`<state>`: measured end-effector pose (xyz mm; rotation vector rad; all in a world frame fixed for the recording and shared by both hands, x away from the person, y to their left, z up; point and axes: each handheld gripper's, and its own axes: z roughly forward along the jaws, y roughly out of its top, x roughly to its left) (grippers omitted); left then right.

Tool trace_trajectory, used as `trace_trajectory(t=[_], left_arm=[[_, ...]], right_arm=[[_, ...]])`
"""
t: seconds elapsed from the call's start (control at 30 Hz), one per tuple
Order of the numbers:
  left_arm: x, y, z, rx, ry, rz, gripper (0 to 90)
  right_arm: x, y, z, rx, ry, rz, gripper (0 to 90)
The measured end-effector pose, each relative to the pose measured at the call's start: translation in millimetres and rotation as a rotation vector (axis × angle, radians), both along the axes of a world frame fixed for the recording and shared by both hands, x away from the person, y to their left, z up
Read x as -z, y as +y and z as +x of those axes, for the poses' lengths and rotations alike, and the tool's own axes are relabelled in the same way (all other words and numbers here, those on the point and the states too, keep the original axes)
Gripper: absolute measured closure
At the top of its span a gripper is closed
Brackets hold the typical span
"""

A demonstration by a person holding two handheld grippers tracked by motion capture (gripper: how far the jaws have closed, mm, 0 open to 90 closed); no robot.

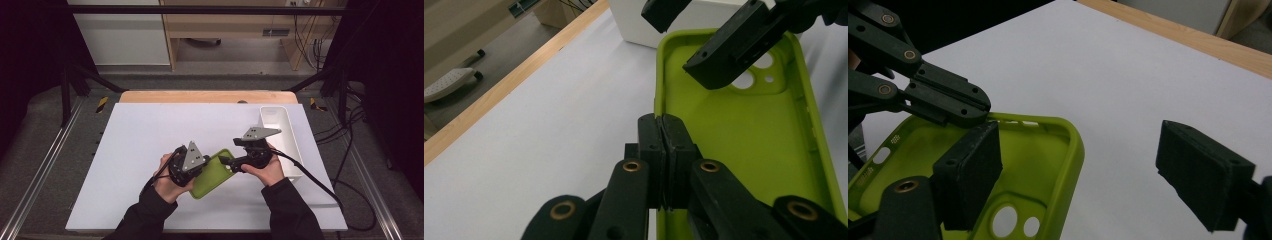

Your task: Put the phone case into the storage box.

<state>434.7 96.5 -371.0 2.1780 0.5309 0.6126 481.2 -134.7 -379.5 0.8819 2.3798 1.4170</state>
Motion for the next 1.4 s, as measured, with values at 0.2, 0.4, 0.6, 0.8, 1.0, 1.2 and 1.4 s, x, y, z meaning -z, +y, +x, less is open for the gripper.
trace_trajectory(t=[0.2,0.4,0.6,0.8,1.0,1.2,1.4], left_arm=[[-1.1,0.9,-0.7,0.001,-0.009,0.003,88.7],[-1.3,1.2,-1.7,0.001,-0.014,0.002,88.7],[-1.4,1.4,-2.8,0.003,-0.021,0.008,88.7],[-0.3,1.7,-2.9,0.005,-0.023,0.016,88.8],[0.7,3.1,-2.8,0.007,-0.024,0.02,88.7],[1.9,4.1,-3.1,0.01,-0.026,0.029,88.8],[6.2,3.9,-3.2,0.01,-0.022,0.048,88.7]], right_arm=[[1.1,0.7,0.5,-0.026,0.031,0.003,27.3],[0.6,0.1,1.9,-0.051,0.079,0.023,35.7],[0.8,0.2,2.8,-0.07,0.117,0.036,42.0],[1.6,0.5,4.0,-0.105,0.178,0.047,52.6],[0.9,-0.8,5.2,-0.105,0.213,0.051,57.4],[-1.3,-3.1,6.5,-0.105,0.244,0.064,65.3],[-3.2,-4.5,6.4,-0.112,0.252,0.075,74.1]])
